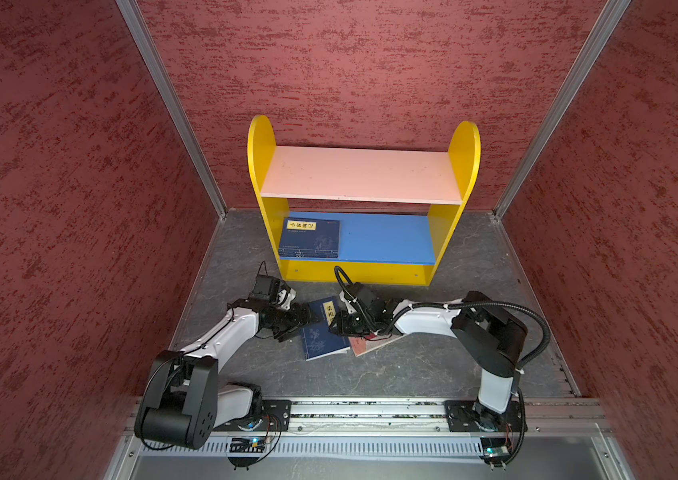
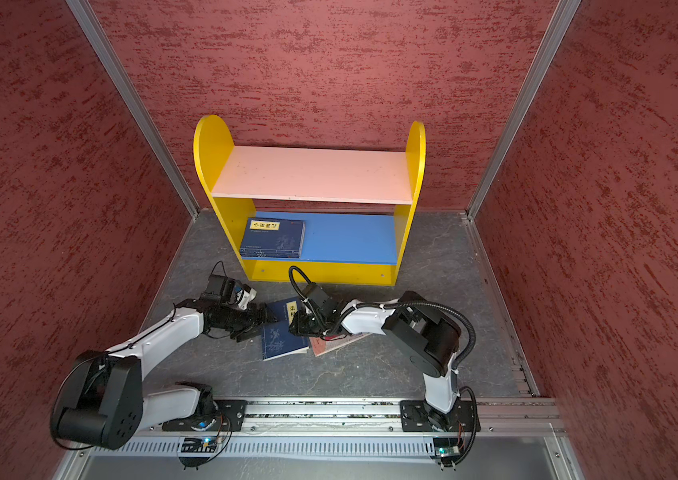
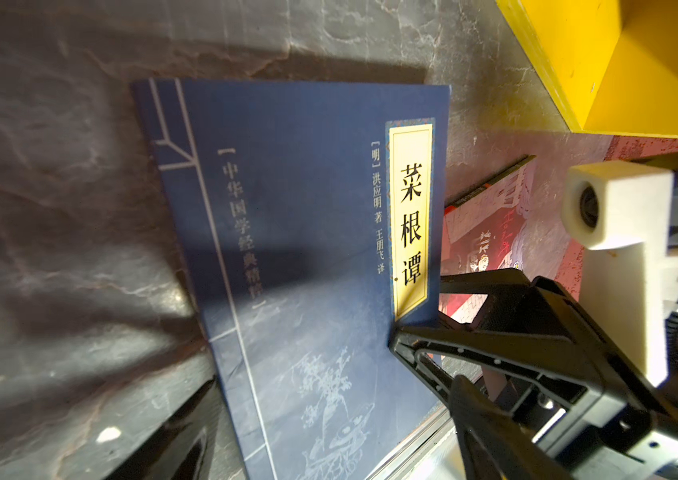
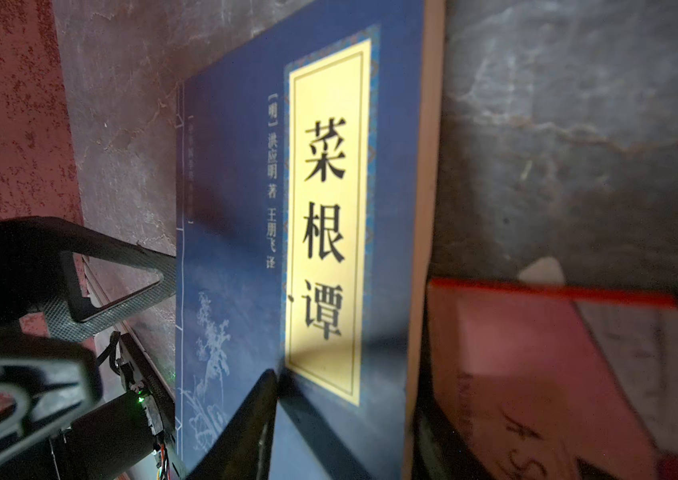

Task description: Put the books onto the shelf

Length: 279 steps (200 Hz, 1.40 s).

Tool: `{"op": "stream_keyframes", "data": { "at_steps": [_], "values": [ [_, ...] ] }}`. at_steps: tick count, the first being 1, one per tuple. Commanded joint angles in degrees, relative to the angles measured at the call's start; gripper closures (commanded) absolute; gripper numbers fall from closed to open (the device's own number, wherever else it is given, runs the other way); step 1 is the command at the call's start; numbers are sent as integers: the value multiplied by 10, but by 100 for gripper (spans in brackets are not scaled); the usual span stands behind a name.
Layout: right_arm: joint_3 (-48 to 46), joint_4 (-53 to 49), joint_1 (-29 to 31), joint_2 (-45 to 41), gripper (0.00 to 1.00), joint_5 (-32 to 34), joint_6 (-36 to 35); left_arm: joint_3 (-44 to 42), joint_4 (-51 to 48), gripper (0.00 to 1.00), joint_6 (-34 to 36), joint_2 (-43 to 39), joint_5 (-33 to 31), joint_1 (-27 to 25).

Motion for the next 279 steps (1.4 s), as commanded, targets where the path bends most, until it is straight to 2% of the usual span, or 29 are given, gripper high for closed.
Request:
{"op": "stream_keyframes", "data": {
  "at_steps": [1, 57, 119, 179, 205, 279],
  "values": [
    [-12, -14, 11, 33, 52, 6, 5, 7, 31, 15, -7, -7, 78, -3],
    [-10, 12, 12, 30, 51, -10, 11, 5, 43, 18, -37, -9, 109, 12],
    [-13, 33, 12, 27, 51, -26, 20, -13, 89, 13, -53, -18, 160, 12],
    [-20, 59, 11, 16, 51, -37, 31, -13, 82, 14, -58, -13, 148, 20],
    [-19, 56, 11, 14, 51, -40, 33, -2, 42, 15, -42, -8, 97, 28],
    [-23, 82, 9, 14, 52, -58, 49, -2, 56, 17, -50, 9, 102, 46]
  ]
}}
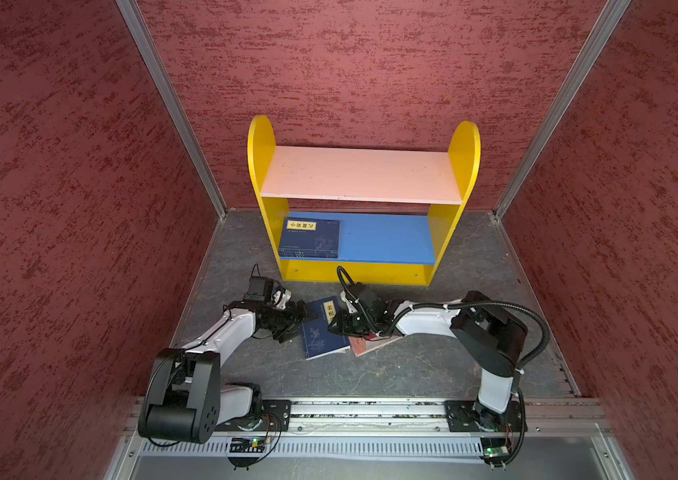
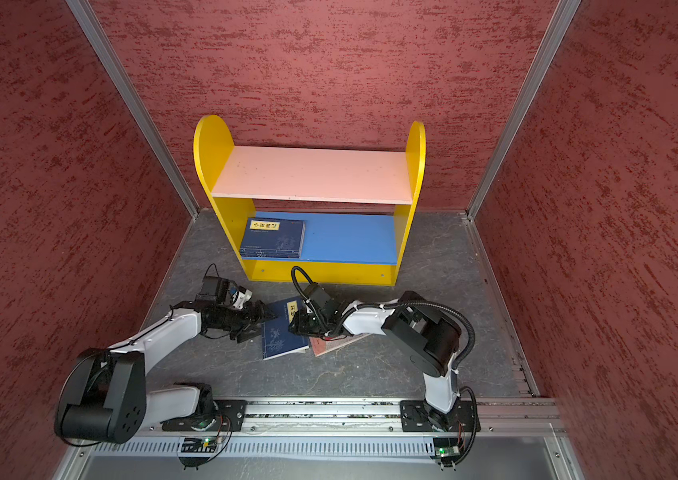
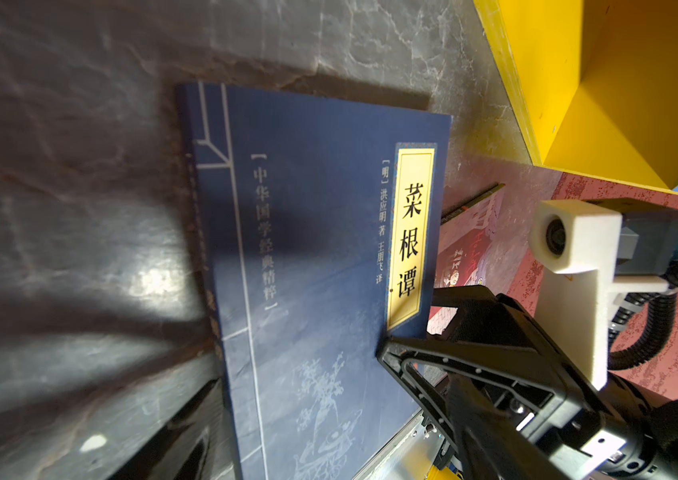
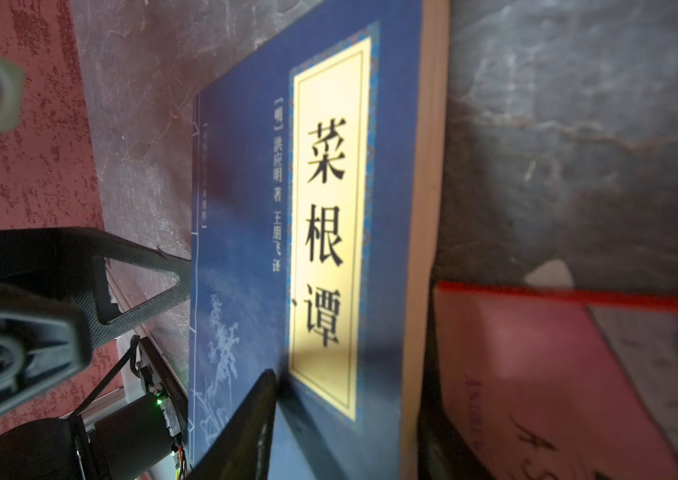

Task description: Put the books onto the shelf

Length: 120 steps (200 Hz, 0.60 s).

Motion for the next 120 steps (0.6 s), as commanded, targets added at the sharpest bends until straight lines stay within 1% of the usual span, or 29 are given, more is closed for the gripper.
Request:
{"op": "stream_keyframes", "data": {
  "at_steps": [1, 39, 69, 87, 120],
  "values": [
    [-7, 44, 11, 15, 53, -43, 14, 13, 27, 17, -5, -2, 55, 5],
    [-29, 88, 9, 7, 56, -64, 39, 27, 21, 20, 0, -6, 71, 16],
    [-47, 125, 7, 0, 59, -73, 58, 30, -8, 21, 19, -10, 27, 17],
    [-50, 139, 7, -1, 62, -77, 66, 25, -10, 21, 25, -6, 14, 19],
    [-62, 163, 7, -9, 70, -75, 79, 23, -8, 21, 23, 3, 9, 21]
  ]
}}
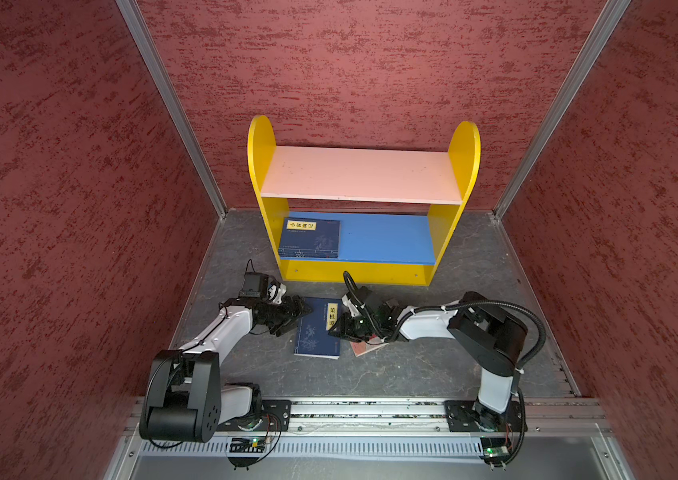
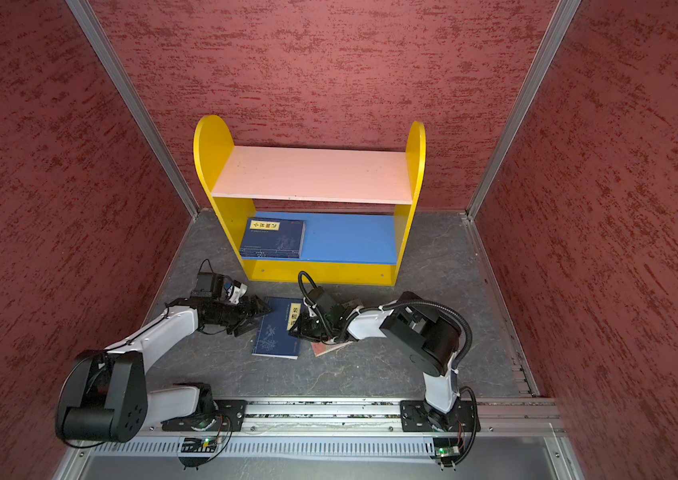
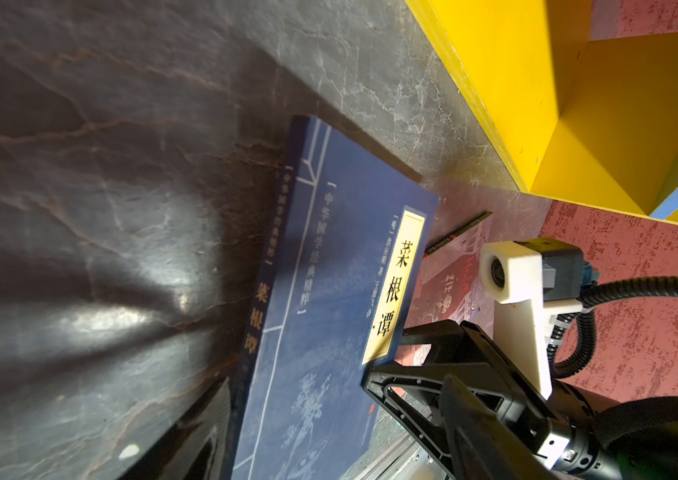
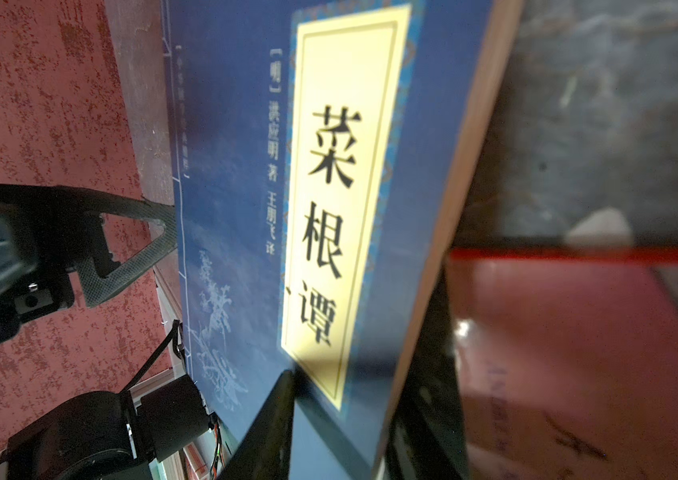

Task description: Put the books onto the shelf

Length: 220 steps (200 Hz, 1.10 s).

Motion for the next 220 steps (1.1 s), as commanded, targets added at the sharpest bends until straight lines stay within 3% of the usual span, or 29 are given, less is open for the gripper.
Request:
{"op": "stream_keyframes", "data": {
  "at_steps": [1, 91, 165, 220],
  "values": [
    [-7, 63, 10, -9, 70, -26, 20, 3, -4, 21, 7, 4, 26, -2],
    [-37, 100, 11, -33, 100, -14, 37, -6, -1, 19, 8, 11, 14, -2],
    [-58, 119, 11, -80, 100, -13, 40, 0, -18, 18, 14, -29, -23, 33],
    [-60, 127, 6, -102, 100, -27, 41, -4, -12, 18, 13, 1, -4, 43]
  ]
}}
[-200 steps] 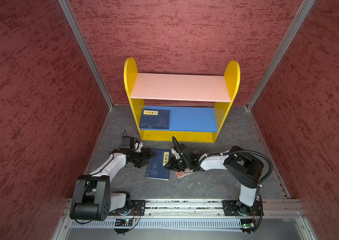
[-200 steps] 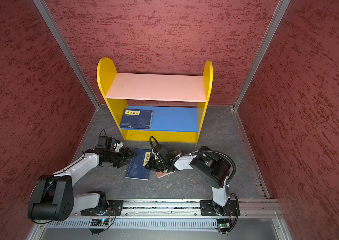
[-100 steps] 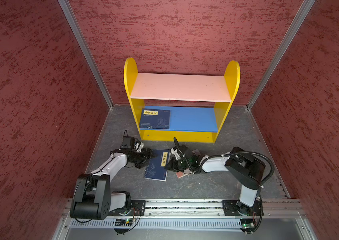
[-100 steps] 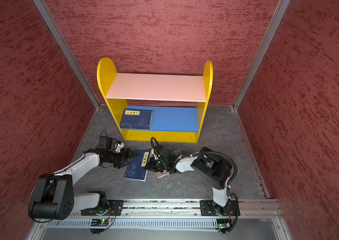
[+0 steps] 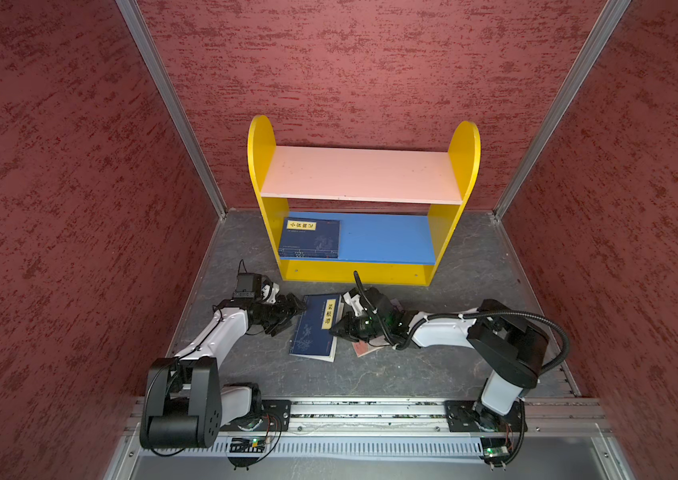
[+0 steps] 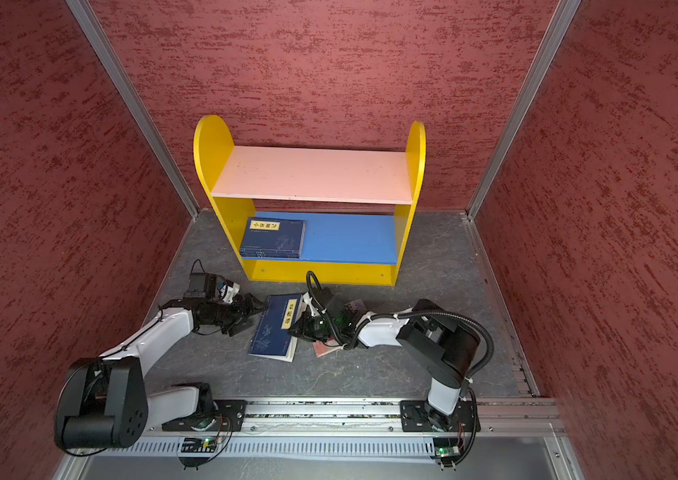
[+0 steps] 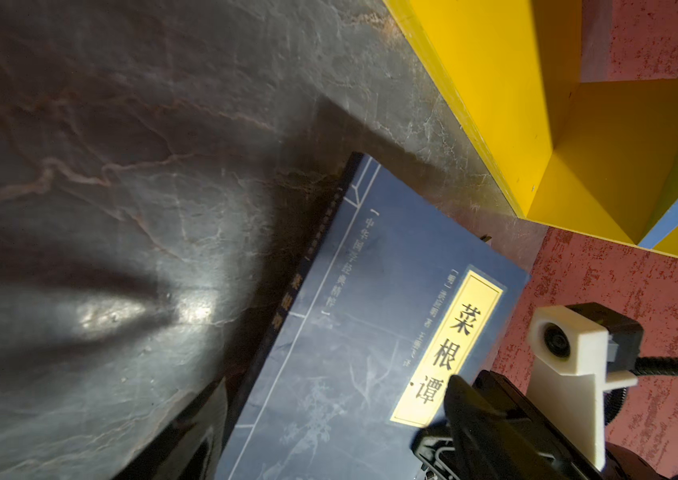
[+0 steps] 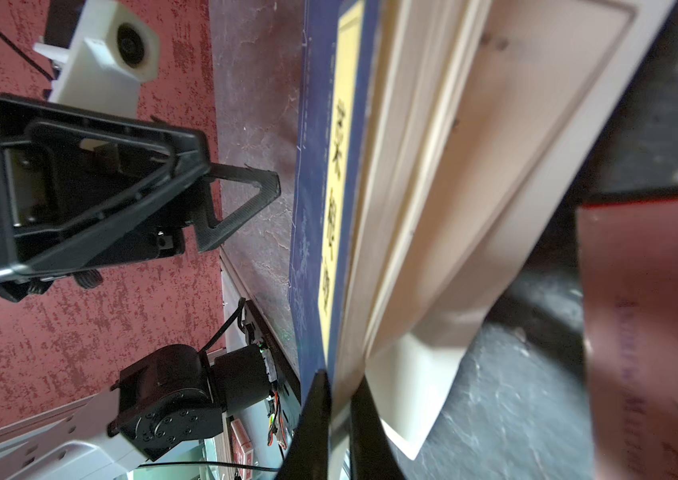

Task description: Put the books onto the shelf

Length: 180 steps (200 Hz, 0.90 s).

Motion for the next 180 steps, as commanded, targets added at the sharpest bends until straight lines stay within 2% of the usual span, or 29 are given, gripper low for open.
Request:
{"op": "stream_keyframes", "data": {
  "at_steps": [1, 72, 100, 114, 143, 151, 180],
  "values": [
    [-2, 42, -2, -25, 100, -13, 5, -3, 1, 18, 12, 19, 10, 6],
    [-12, 82, -13, -47, 100, -43, 14, -11, 35, 23, -8, 26, 107, 9],
    [-22, 112, -20, -45, 100, -61, 26, -7, 38, 31, -18, 15, 138, 10],
    [-25, 128, -23, -40, 100, -74, 33, -1, 31, 40, -25, 3, 146, 10],
    [-23, 142, -28, -28, 100, -80, 43, 20, -4, 72, -17, -41, 147, 10],
    [-22, 135, -28, -31, 93, -74, 41, 21, -9, 77, -15, -57, 148, 10],
    [-2, 98, -29, -37, 79, -70, 24, 18, -18, 94, -18, -109, 138, 9]
  ]
}}
